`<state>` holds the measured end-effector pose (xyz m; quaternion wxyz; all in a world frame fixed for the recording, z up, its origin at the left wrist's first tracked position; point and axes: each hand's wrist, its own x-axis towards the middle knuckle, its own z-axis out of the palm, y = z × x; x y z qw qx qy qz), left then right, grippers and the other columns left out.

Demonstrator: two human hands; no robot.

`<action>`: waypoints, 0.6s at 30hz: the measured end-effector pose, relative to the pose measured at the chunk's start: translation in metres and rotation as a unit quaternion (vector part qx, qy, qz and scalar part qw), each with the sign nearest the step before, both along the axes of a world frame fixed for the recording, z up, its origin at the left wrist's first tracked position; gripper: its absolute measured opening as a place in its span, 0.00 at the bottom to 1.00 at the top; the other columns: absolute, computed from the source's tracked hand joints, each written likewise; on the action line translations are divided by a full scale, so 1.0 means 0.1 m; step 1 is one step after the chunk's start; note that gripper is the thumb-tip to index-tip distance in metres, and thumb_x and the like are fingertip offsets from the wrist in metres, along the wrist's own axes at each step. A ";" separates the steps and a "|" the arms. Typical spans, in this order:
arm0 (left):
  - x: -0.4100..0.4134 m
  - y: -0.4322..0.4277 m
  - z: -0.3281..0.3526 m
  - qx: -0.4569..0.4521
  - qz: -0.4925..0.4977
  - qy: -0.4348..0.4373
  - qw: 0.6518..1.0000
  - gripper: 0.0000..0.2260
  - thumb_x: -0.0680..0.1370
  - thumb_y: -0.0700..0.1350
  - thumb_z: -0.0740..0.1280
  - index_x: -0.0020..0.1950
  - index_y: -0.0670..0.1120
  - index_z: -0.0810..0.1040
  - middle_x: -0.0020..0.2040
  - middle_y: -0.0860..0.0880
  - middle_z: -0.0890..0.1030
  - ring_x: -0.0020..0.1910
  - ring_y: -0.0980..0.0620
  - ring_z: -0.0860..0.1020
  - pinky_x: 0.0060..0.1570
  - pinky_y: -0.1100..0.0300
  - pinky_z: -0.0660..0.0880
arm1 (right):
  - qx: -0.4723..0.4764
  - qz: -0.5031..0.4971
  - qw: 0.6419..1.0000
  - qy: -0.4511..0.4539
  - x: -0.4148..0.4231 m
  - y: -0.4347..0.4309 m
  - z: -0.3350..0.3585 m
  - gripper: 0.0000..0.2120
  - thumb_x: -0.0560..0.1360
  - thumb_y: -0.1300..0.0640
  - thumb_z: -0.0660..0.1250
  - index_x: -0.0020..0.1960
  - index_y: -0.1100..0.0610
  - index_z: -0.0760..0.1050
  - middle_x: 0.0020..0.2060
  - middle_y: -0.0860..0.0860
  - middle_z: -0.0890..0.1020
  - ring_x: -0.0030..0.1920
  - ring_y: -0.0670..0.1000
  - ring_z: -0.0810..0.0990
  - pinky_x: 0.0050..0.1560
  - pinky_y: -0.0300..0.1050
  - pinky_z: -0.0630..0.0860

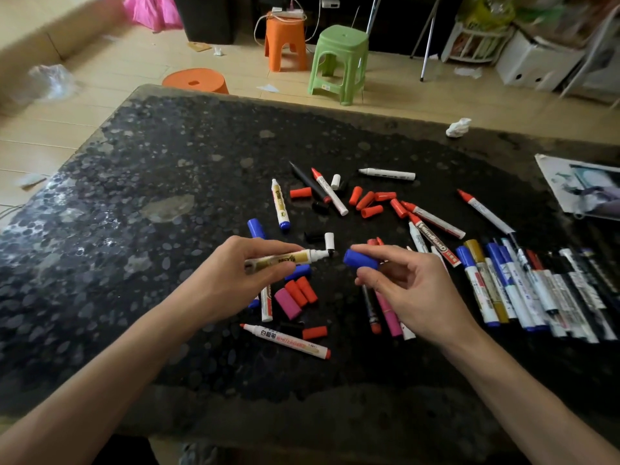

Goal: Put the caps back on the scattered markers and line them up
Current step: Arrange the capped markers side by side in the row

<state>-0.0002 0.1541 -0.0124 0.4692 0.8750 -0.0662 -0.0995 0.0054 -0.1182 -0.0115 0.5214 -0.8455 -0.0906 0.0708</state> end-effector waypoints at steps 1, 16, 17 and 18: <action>0.00 -0.01 -0.01 0.001 -0.005 -0.002 1.000 0.12 0.79 0.54 0.70 0.60 0.67 0.82 0.48 0.55 0.87 0.48 0.48 0.84 0.54 0.49 0.81 | -0.001 0.008 1.000 -0.001 -0.01 -0.01 0.01 0.19 0.78 0.62 0.73 0.66 0.47 0.82 0.50 0.42 0.87 0.50 0.44 0.87 0.64 0.49 0.81; 0.04 -0.11 -0.05 0.020 -0.037 -0.041 0.998 0.13 0.78 0.52 0.72 0.61 0.65 0.83 0.47 0.58 0.85 0.46 0.58 0.82 0.48 0.59 0.76 | -0.012 0.021 0.999 -0.041 -0.04 0.02 0.05 0.15 0.75 0.55 0.77 0.60 0.43 0.83 0.49 0.41 0.86 0.50 0.44 0.86 0.56 0.41 0.81; 0.04 -0.12 -0.04 0.020 -0.041 -0.043 0.998 0.13 0.78 0.52 0.72 0.61 0.65 0.83 0.47 0.58 0.84 0.46 0.57 0.82 0.48 0.58 0.77 | -0.013 0.024 0.999 -0.038 -0.05 0.02 0.05 0.15 0.75 0.54 0.76 0.60 0.42 0.83 0.48 0.40 0.87 0.50 0.43 0.86 0.56 0.40 0.81; 0.04 -0.15 -0.04 0.022 -0.046 -0.047 0.998 0.13 0.78 0.52 0.72 0.61 0.65 0.83 0.47 0.58 0.84 0.47 0.56 0.82 0.48 0.58 0.77 | -0.013 0.026 0.999 -0.037 -0.06 0.03 0.06 0.15 0.75 0.54 0.76 0.60 0.42 0.83 0.48 0.40 0.87 0.50 0.43 0.86 0.56 0.40 0.81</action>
